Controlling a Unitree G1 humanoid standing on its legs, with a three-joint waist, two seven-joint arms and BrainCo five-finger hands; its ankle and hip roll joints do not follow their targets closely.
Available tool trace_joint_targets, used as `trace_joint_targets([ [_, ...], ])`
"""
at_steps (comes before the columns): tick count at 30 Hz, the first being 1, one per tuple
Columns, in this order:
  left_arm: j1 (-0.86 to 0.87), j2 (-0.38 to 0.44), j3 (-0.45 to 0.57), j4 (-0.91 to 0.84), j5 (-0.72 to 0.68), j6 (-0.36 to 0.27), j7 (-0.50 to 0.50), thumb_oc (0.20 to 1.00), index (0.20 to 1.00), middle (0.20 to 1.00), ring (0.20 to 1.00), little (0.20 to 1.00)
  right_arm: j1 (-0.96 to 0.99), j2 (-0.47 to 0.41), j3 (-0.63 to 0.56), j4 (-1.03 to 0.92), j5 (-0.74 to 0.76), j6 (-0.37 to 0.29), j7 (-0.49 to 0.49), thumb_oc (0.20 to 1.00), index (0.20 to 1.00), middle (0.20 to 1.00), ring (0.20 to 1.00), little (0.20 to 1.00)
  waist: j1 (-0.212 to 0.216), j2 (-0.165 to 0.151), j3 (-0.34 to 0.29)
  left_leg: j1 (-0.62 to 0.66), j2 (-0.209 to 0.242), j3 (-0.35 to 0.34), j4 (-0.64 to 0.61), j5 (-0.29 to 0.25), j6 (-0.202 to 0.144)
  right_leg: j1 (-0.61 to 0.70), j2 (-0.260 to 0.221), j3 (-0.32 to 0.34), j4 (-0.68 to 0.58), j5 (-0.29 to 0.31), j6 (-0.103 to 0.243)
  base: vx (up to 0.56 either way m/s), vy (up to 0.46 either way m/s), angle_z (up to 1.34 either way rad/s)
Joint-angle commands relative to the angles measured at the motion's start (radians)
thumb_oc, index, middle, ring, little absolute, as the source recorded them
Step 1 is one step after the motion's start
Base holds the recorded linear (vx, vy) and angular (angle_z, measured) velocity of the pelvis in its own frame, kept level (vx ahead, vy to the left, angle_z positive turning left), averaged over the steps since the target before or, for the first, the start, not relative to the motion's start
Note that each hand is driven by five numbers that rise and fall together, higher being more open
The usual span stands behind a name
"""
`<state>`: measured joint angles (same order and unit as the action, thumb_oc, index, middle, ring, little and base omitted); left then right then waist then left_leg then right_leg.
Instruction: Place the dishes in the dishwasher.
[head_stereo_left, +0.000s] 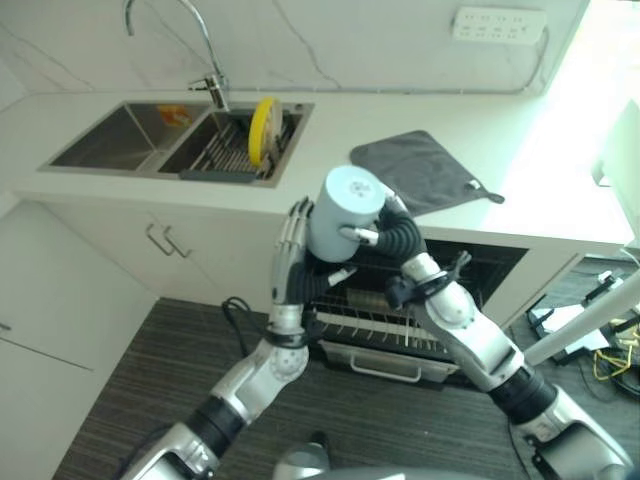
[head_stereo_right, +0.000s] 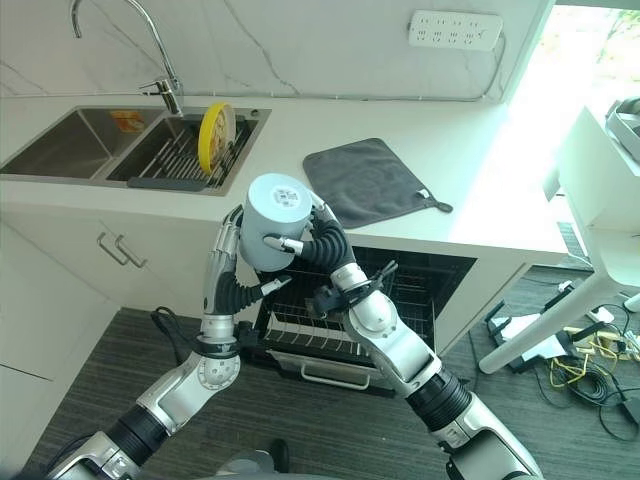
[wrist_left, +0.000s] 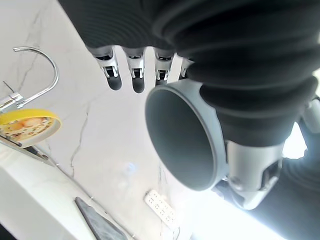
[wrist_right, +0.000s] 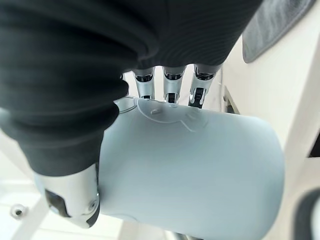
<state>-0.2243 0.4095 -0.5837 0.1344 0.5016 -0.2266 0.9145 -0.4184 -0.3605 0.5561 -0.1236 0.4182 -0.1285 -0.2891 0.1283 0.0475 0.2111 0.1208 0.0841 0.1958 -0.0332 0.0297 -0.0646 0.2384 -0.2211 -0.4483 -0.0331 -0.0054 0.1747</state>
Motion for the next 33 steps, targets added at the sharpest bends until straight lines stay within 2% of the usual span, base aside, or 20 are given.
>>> trace_joint_targets([
  [1,-0.072,0.024,-0.058,-0.021,0.058,-0.015,0.010,1.000,1.000,1.000,1.000,1.000,-0.097,0.088,-0.085,-0.017,0.036,-0.177,-0.124,0.200,0.200,0.200,0.200,0.200,0.004,-0.037,-0.007,0.029,0.004,0.078,0.065,-0.143,0.023,-0.051,-0.033,0.016,0.066,-0.055,-0.021,0.00,0.000,0.00],
  [4,-0.067,0.027,-0.048,-0.013,0.055,-0.020,0.017,1.000,1.000,1.000,1.000,1.000,-0.069,0.082,-0.129,0.002,0.048,-0.221,-0.175,0.200,0.200,0.200,0.200,0.200,-0.003,-0.033,-0.006,0.029,0.006,0.086,0.063,-0.139,0.025,-0.052,-0.036,0.011,0.067,-0.052,-0.021,0.00,0.000,0.00],
  [13,-0.043,0.027,-0.025,-0.003,0.055,-0.022,0.031,1.000,1.000,1.000,1.000,1.000,0.006,0.059,-0.200,0.021,0.047,-0.281,-0.236,0.200,0.200,0.200,0.200,0.200,-0.017,-0.035,0.001,0.023,0.013,0.103,0.088,-0.145,0.031,-0.060,-0.036,0.015,0.083,-0.057,-0.026,0.00,0.000,0.00],
  [17,-0.026,0.036,0.002,-0.003,0.026,-0.058,0.004,1.000,1.000,1.000,1.000,1.000,0.054,0.033,-0.241,0.027,0.058,-0.291,-0.226,0.200,0.200,0.200,0.200,0.200,-0.029,-0.038,0.004,0.023,0.018,0.112,0.100,-0.149,0.032,-0.065,-0.033,0.023,0.091,-0.060,-0.027,0.00,0.000,0.00],
  [21,-0.007,0.047,0.017,0.001,-0.011,-0.118,-0.123,1.000,1.000,1.000,1.000,1.000,0.107,0.012,-0.268,0.030,0.062,-0.292,-0.180,0.200,0.200,0.200,0.200,0.200,-0.043,-0.041,0.002,0.023,0.024,0.123,0.106,-0.152,0.031,-0.072,-0.029,0.030,0.100,-0.064,-0.028,0.00,0.006,-0.03],
  [22,0.003,0.051,0.012,0.010,-0.031,-0.119,-0.177,1.000,1.000,1.000,1.000,1.000,0.128,0.004,-0.273,0.030,0.047,-0.284,-0.162,0.200,0.200,0.200,0.200,0.200,-0.051,-0.041,0.003,0.022,0.028,0.130,0.111,-0.153,0.031,-0.079,-0.029,0.032,0.108,-0.068,-0.029,0.00,0.023,-0.08],
  [25,0.024,0.071,0.008,0.038,-0.010,-0.131,-0.241,1.000,1.000,1.000,1.000,1.000,0.167,-0.015,-0.277,0.042,0.025,-0.259,-0.132,0.200,0.200,0.200,0.200,0.200,-0.062,-0.039,0.007,0.018,0.034,0.145,0.129,-0.160,0.031,-0.089,-0.032,0.030,0.123,-0.071,-0.030,0.00,0.040,-0.17],
  [27,0.038,0.089,0.009,0.060,-0.011,-0.130,-0.294,1.000,1.000,1.000,1.000,1.000,0.196,-0.036,-0.283,0.066,0.016,-0.234,-0.081,0.200,0.200,0.200,0.200,0.200,-0.071,-0.038,0.011,0.013,0.039,0.154,0.146,-0.166,0.033,-0.097,-0.034,0.031,0.134,-0.074,-0.030,0.01,0.037,-0.10],
  [29,0.049,0.105,0.015,0.082,-0.014,-0.131,-0.347,1.000,1.000,1.000,1.000,1.000,0.214,-0.053,-0.286,0.086,0.014,-0.227,-0.038,0.200,0.200,0.200,0.200,0.200,-0.077,-0.037,0.012,0.016,0.042,0.146,0.162,-0.187,0.029,-0.097,-0.035,0.043,0.144,-0.089,-0.022,0.08,0.032,-0.14],
  [33,0.067,0.147,0.026,0.119,-0.007,-0.140,-0.444,1.000,1.000,1.000,1.000,1.000,0.244,-0.080,-0.301,0.142,0.044,-0.217,0.069,0.200,0.200,0.200,0.200,0.200,-0.090,-0.032,0.025,0.001,0.050,0.153,0.190,-0.193,0.030,-0.117,-0.039,0.045,0.173,-0.096,-0.021,0.03,0.029,-0.17],
])
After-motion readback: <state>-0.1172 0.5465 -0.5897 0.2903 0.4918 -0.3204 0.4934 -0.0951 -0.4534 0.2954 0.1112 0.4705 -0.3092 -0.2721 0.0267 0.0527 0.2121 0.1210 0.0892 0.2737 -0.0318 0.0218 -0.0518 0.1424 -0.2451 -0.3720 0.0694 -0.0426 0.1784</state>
